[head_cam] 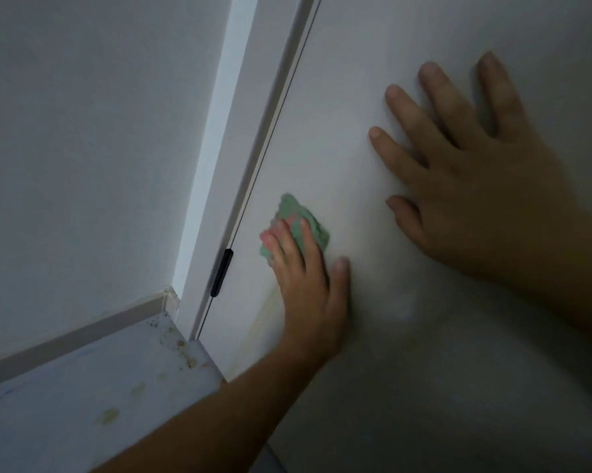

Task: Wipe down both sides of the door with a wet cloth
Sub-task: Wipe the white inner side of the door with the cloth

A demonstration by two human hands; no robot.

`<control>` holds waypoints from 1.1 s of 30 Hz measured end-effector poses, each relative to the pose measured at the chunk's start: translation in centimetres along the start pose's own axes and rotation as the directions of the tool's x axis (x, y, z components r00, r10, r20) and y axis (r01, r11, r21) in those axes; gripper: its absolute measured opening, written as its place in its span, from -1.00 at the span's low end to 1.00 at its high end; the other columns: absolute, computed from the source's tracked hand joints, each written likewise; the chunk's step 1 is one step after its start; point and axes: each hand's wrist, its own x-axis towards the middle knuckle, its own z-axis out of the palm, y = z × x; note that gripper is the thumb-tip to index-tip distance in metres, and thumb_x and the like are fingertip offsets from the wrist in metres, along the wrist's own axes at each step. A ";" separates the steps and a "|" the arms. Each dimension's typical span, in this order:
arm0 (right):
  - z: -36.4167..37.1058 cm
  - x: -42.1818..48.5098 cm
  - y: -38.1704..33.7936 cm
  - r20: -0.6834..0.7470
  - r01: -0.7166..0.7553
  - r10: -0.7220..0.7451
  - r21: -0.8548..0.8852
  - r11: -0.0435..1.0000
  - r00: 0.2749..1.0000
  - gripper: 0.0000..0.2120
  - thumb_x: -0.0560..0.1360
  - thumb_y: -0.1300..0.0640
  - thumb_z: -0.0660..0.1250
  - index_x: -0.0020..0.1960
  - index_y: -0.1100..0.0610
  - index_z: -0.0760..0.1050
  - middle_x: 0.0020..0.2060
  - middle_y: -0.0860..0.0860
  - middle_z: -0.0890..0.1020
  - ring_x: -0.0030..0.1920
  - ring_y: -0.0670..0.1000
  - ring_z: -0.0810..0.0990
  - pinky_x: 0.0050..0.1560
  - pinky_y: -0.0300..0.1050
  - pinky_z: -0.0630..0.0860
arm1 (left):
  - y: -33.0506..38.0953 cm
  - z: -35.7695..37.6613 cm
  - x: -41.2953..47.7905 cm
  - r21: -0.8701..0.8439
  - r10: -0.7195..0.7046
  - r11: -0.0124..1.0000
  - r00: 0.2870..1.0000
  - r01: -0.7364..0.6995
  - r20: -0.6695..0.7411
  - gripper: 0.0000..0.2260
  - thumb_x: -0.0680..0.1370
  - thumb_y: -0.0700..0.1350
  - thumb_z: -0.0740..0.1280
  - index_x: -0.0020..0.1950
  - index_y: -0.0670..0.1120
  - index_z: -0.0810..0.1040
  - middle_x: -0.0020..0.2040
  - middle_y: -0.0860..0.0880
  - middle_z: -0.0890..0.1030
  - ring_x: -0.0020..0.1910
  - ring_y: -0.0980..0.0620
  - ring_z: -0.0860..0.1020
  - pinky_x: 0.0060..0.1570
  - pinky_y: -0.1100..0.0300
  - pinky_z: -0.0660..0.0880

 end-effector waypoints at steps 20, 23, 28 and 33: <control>-1.1 -7.7 0.0 -0.050 -0.147 0.156 0.150 0.978 0.987 -0.53 0.67 0.06 0.09 0.55 0.16 0.33 0.61 0.22 0.20 0.60 0.34 0.12 0.59 0.32 -0.04 | 0.0 3.2 -9.8 0.241 0.415 0.851 0.878 -0.467 0.238 -0.39 0.71 0.18 0.07 0.69 0.03 -0.07 0.67 -0.25 -0.21 0.63 -0.40 -0.26 0.57 -0.34 -0.14; -2.3 -9.3 1.0 -0.031 -0.181 0.190 0.187 0.965 0.981 -0.52 0.64 0.09 0.15 0.53 0.18 0.36 0.60 0.23 0.21 0.60 0.33 0.13 0.61 0.25 -0.03 | 1.7 1.3 -3.6 0.193 0.364 0.903 0.921 -0.385 0.136 -0.35 0.71 0.15 0.07 0.66 0.08 -0.26 0.66 -0.20 -0.27 0.62 -0.28 -0.36 0.59 -0.25 -0.27; -3.6 -9.8 1.7 0.031 -0.202 0.201 0.297 0.933 0.979 -0.48 0.61 0.15 0.13 0.56 0.22 0.31 0.59 0.24 0.23 0.61 0.27 0.13 0.61 0.22 0.02 | 4.9 2.3 -5.1 0.192 0.395 0.883 0.899 -0.428 0.187 -0.29 0.69 0.15 0.11 0.65 0.08 -0.31 0.66 -0.24 -0.27 0.63 -0.33 -0.33 0.59 -0.32 -0.22; -4.5 -10.0 2.2 -0.032 -0.216 0.290 0.590 0.778 0.957 -0.51 0.61 0.19 0.12 0.52 0.24 0.36 0.55 0.19 0.33 0.59 0.23 0.21 0.60 0.18 0.08 | 7.1 4.3 -10.3 0.278 0.558 0.702 0.749 -0.656 0.358 -0.38 0.71 0.19 0.04 0.69 0.09 -0.17 0.70 -0.13 -0.24 0.65 -0.32 -0.25 0.57 -0.30 -0.18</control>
